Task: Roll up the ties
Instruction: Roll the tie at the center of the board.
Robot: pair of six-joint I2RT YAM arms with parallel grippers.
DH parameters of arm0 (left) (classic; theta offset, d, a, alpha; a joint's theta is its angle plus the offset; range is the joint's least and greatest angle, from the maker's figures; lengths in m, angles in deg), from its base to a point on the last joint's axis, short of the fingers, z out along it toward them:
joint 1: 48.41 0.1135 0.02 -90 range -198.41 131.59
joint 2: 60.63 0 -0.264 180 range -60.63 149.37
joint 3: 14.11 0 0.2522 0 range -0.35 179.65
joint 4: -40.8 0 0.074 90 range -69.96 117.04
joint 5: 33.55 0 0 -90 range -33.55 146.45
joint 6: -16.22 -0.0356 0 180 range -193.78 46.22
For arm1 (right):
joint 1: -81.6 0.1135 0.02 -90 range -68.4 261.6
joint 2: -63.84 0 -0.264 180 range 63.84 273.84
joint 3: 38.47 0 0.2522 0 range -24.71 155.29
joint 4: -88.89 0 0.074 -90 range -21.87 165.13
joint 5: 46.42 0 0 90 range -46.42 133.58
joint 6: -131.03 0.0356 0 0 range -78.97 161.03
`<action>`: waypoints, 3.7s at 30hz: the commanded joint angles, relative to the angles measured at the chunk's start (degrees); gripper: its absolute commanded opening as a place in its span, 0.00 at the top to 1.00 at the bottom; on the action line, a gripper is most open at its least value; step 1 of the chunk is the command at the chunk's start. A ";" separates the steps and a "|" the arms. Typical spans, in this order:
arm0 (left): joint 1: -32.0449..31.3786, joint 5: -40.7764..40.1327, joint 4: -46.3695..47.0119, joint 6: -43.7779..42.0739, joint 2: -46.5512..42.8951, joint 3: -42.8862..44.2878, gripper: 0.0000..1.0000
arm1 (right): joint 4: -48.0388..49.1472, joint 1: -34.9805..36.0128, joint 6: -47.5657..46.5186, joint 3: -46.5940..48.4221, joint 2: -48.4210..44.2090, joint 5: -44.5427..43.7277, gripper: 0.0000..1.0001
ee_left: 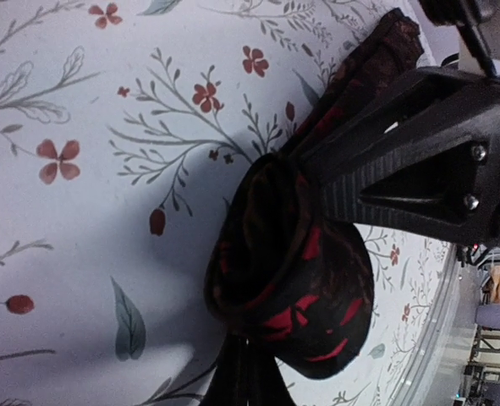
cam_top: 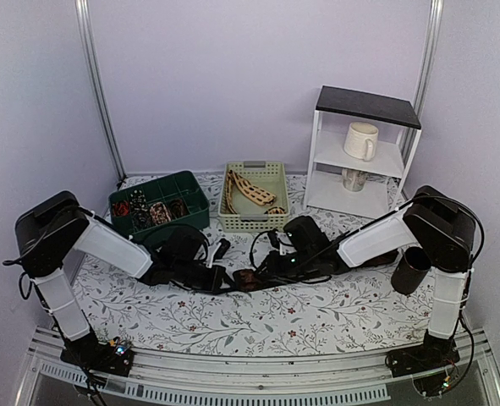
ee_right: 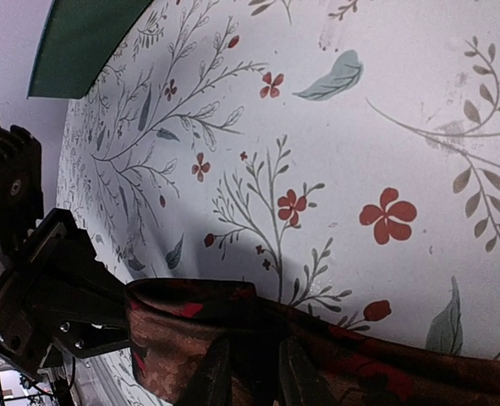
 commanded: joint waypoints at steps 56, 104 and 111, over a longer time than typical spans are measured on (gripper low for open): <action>-2.36 8.18 -9.48 -8.90 9.97 22.70 1.00 | 10.02 -5.44 -0.67 -12.68 -7.41 0.08 1.00; -4.51 5.57 -10.59 -10.80 14.98 28.64 0.96 | 2.04 -8.08 -1.49 -13.66 -10.48 0.28 0.75; -2.56 -2.39 -10.12 -9.98 2.88 18.78 0.87 | 1.71 -4.48 1.31 -11.16 -7.25 -0.22 0.79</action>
